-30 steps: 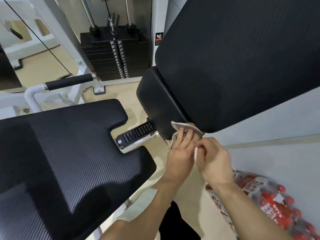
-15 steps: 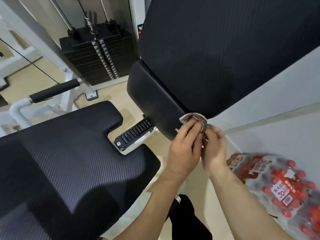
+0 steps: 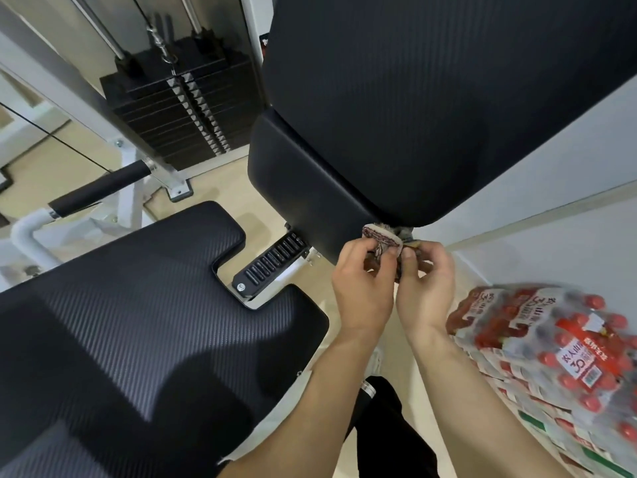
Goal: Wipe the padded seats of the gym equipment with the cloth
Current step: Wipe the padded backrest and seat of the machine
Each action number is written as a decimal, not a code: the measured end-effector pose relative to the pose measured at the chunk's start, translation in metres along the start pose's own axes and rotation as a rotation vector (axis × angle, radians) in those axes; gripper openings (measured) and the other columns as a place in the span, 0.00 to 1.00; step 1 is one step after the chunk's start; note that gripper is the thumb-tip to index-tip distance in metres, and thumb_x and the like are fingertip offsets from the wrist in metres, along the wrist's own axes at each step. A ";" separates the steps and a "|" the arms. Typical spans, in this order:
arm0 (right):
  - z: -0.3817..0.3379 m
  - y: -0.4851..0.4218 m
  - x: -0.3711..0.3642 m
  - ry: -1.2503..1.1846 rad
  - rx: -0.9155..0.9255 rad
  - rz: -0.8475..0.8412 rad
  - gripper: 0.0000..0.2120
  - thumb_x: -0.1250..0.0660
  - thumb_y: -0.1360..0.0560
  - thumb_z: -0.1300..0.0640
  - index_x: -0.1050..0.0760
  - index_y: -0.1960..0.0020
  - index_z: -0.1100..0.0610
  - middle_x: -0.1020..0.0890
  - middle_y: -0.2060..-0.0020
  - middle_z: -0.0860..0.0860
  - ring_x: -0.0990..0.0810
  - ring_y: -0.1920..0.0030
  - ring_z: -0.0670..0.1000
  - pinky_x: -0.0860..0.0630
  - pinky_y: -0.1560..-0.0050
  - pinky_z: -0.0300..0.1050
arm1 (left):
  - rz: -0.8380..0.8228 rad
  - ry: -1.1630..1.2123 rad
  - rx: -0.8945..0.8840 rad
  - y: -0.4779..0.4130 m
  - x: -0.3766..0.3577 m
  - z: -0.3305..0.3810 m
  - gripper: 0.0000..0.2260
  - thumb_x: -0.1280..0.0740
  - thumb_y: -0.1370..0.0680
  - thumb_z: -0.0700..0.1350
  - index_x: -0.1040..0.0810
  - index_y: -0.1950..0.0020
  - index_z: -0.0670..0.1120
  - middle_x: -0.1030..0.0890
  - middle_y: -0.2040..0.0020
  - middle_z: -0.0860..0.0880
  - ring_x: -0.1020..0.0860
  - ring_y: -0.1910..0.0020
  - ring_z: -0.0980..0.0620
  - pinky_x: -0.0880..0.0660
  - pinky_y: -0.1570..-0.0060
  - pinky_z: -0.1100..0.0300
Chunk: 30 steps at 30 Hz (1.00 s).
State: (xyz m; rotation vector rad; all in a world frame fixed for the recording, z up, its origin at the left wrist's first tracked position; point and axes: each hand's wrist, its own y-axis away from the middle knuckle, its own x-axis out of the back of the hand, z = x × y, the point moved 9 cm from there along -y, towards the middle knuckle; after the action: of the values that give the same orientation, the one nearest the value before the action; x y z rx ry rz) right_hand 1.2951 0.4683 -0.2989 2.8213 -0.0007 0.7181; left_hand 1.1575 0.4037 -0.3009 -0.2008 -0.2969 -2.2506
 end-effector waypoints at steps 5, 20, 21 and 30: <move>0.033 0.009 -0.015 0.104 -0.096 -0.019 0.10 0.38 0.20 0.61 0.23 0.48 0.47 0.23 0.49 0.49 0.20 0.51 0.54 0.24 0.49 0.46 | -0.159 -0.262 -0.183 0.005 -0.004 -0.015 0.05 0.29 0.25 0.43 0.19 0.50 0.46 0.21 0.50 0.55 0.22 0.57 0.57 0.23 0.55 0.64; 0.084 0.013 -0.070 -0.072 -0.550 -0.237 0.13 0.40 0.26 0.78 0.24 0.54 0.62 0.19 0.61 0.57 0.21 0.60 0.57 0.20 0.67 0.37 | -0.196 -0.457 0.020 0.005 0.003 -0.099 0.10 0.34 0.24 0.37 0.21 0.46 0.48 0.19 0.46 0.54 0.19 0.51 0.51 0.21 0.48 0.55; 0.084 0.019 -0.074 -0.134 -0.632 -0.282 0.11 0.39 0.25 0.78 0.25 0.52 0.64 0.19 0.59 0.62 0.20 0.61 0.60 0.20 0.71 0.39 | -0.158 -0.377 0.178 0.003 0.014 -0.112 0.09 0.34 0.22 0.39 0.21 0.46 0.51 0.18 0.49 0.55 0.19 0.52 0.53 0.21 0.47 0.55; 0.051 0.082 -0.118 -0.603 -0.843 -0.430 0.17 0.44 0.20 0.66 0.21 0.39 0.57 0.15 0.48 0.58 0.15 0.48 0.54 0.20 0.50 0.50 | 0.021 0.034 0.625 -0.032 0.041 -0.128 0.10 0.34 0.20 0.48 0.24 0.40 0.48 0.19 0.47 0.51 0.20 0.44 0.50 0.27 0.40 0.59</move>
State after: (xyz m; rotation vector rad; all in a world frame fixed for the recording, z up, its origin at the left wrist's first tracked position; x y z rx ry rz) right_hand 1.2105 0.3707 -0.3807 2.0021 0.1564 -0.2174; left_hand 1.1006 0.3581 -0.4183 0.1643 -0.9481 -2.0280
